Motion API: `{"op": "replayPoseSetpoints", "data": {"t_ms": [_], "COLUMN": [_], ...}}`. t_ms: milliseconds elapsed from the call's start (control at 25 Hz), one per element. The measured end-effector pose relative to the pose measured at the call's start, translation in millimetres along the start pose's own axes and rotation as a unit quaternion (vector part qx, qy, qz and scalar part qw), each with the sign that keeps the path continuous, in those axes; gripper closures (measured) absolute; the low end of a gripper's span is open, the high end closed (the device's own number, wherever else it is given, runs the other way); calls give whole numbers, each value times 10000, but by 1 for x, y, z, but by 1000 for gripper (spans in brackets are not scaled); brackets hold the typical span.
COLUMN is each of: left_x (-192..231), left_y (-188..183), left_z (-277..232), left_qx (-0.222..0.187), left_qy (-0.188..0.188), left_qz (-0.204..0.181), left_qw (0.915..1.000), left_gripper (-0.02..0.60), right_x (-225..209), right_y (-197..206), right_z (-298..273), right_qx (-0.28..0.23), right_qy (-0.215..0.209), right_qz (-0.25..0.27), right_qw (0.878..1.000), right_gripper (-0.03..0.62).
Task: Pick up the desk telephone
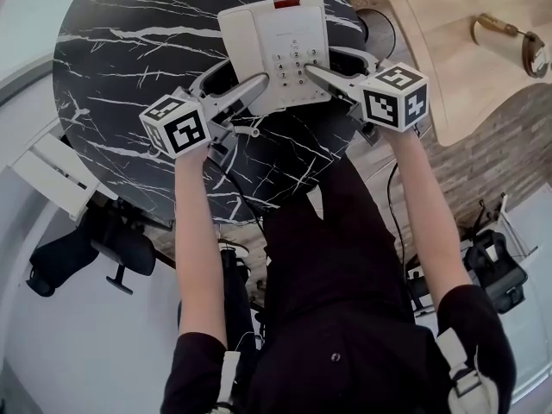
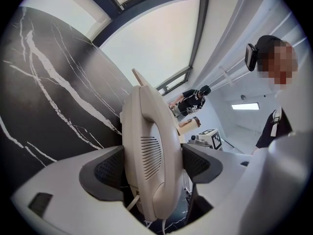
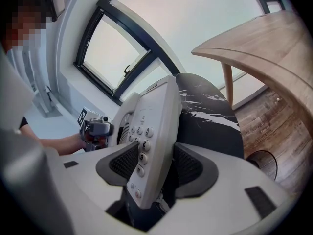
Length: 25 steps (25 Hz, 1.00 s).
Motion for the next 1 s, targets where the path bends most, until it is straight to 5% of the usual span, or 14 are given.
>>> {"op": "replayPoseSetpoints", "data": {"t_ms": [1000], "left_x": [-32], "left_y": [27], "left_z": [21], "left_qx": [-34], "left_qy": [-410], "left_qz": [363], "left_qw": [9985], "left_gripper": [210], "right_x": [24], "right_y": [18], "right_z": [22], "right_qx": [89], "right_qy": [-171], "right_qz": [-524], "right_qw": [9984], "right_gripper": [370]}}
Point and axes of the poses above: the fingertips, and each gripper's own axes: z backward along the fingers, x to its left, y out of its underside, the point moved 2 cm from there along z, backward along the fingers, and after that the axes turned 10 degrees about -y, right-handed, at the moved point
